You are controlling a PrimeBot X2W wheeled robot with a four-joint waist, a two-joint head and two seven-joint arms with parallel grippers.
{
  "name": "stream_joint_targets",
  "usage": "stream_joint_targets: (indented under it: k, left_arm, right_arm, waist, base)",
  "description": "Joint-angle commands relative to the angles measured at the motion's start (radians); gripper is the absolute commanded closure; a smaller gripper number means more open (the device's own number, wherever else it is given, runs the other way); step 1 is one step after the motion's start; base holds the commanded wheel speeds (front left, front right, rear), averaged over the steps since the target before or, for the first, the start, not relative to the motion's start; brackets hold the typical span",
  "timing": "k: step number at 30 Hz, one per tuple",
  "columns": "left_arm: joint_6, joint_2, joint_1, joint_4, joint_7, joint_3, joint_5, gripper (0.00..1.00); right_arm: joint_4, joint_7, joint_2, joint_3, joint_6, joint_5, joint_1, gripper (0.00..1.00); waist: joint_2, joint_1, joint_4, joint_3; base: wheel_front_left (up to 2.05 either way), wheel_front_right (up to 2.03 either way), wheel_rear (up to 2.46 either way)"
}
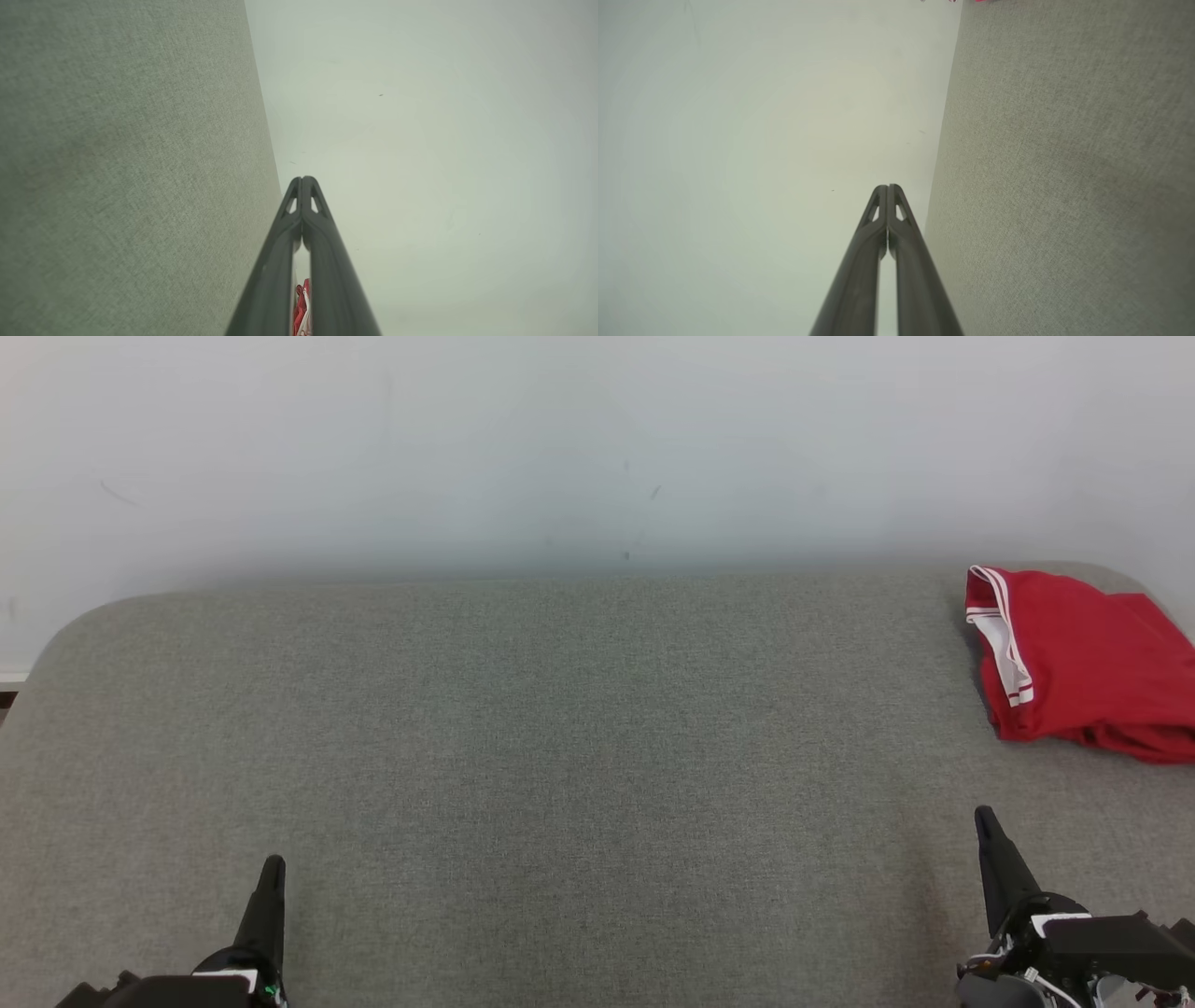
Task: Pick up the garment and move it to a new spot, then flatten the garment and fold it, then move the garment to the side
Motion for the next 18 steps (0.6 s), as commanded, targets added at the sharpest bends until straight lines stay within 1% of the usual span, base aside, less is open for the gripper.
stream_joint_targets:
  k: [1,10,18]
  left_arm:
    - [-0.008,0.001,-0.019,0.000,0.004,0.005,-0.019,1.00]
    - [-0.008,0.001,-0.024,0.003,0.020,0.009,-0.080,1.00]
    - [-0.008,0.000,-0.023,0.002,0.018,0.008,-0.075,1.00]
  right_arm:
    - [0.000,0.006,0.003,-0.004,-0.002,0.017,-0.011,1.00]
    - [0.006,0.020,0.007,-0.013,-0.002,0.069,-0.019,1.00]
    - [0.006,0.021,0.008,-0.014,-0.002,0.064,-0.019,1.00]
  waist:
    - [-0.0001,0.0000,0.000,0.000]
    - [-0.0001,-0.0001,-0.002,0.002]
    - [-0.0001,-0.0001,-0.002,0.002]
  base:
    - [0.00,0.00,0.00]
    - [0.00,0.00,0.00]
    - [0.00,0.00,0.00]
